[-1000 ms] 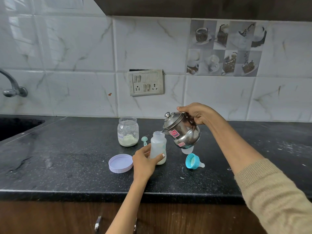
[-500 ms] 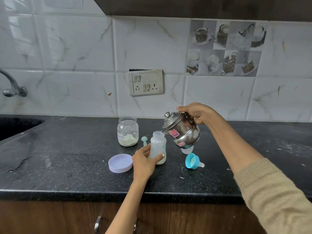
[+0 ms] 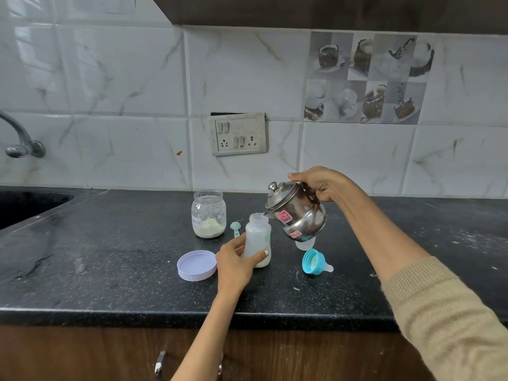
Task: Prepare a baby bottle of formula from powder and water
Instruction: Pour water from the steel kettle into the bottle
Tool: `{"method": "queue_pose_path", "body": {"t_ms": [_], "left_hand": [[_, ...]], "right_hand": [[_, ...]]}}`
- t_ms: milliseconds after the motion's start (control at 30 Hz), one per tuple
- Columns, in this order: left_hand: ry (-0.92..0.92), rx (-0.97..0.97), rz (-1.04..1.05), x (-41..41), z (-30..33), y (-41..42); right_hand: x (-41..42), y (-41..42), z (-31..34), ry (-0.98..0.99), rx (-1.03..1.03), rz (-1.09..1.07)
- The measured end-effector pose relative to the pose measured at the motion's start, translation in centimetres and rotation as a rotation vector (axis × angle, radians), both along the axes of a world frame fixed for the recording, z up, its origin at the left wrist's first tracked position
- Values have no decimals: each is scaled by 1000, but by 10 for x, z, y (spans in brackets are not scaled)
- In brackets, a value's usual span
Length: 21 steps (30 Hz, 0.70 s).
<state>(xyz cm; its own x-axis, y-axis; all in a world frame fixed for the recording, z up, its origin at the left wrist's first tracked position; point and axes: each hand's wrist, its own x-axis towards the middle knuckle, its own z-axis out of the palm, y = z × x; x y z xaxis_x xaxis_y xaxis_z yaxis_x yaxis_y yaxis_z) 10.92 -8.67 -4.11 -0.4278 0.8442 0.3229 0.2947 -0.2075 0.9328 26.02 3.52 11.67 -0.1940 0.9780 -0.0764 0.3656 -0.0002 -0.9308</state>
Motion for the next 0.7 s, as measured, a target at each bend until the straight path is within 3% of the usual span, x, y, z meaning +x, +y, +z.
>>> {"method": "queue_pose_path", "body": {"t_ms": [700], "left_hand": [[-18, -2, 10, 1, 1, 0]], "right_hand": [[-1, 1, 1, 1, -7, 5]]}}
